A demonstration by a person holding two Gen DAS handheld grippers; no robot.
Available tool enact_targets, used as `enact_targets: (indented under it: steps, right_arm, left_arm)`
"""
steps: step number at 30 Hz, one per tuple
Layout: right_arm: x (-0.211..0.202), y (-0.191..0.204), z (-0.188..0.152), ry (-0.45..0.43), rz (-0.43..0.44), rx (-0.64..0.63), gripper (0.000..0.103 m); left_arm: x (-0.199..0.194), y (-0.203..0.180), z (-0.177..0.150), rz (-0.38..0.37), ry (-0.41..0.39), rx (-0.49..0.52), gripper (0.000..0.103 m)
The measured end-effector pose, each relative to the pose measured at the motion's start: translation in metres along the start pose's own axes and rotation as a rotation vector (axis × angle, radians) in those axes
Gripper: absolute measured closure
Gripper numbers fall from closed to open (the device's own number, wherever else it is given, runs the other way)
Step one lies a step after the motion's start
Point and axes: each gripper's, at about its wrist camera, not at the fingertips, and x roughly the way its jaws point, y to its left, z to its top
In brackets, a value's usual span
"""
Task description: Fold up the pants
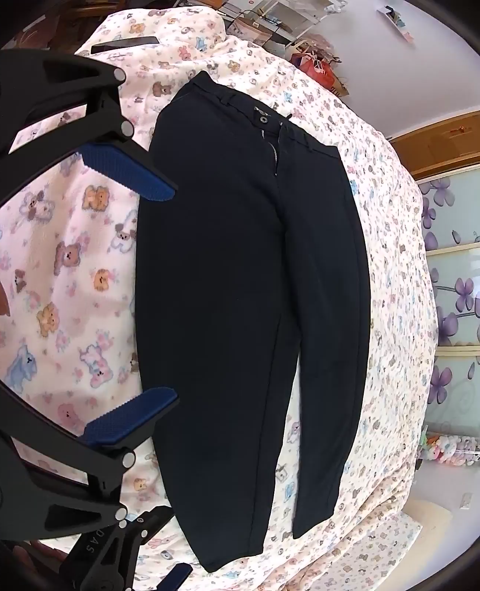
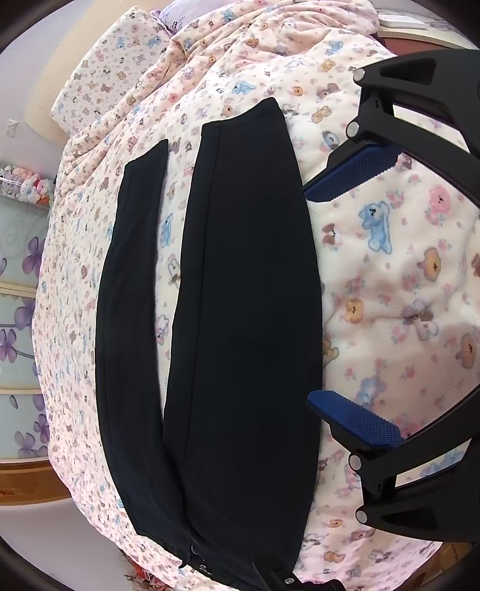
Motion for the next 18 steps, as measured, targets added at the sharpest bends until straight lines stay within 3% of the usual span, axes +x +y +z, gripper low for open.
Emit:
enact_targets:
  steps: [18]
  right_arm:
    - [0.0016,0.0005,-0.0008,0.001,0.003,-0.002,0.001]
  left_arm:
    - [0.0003,-0.0063,-0.0022,0.002,0.005,0.009,0.002]
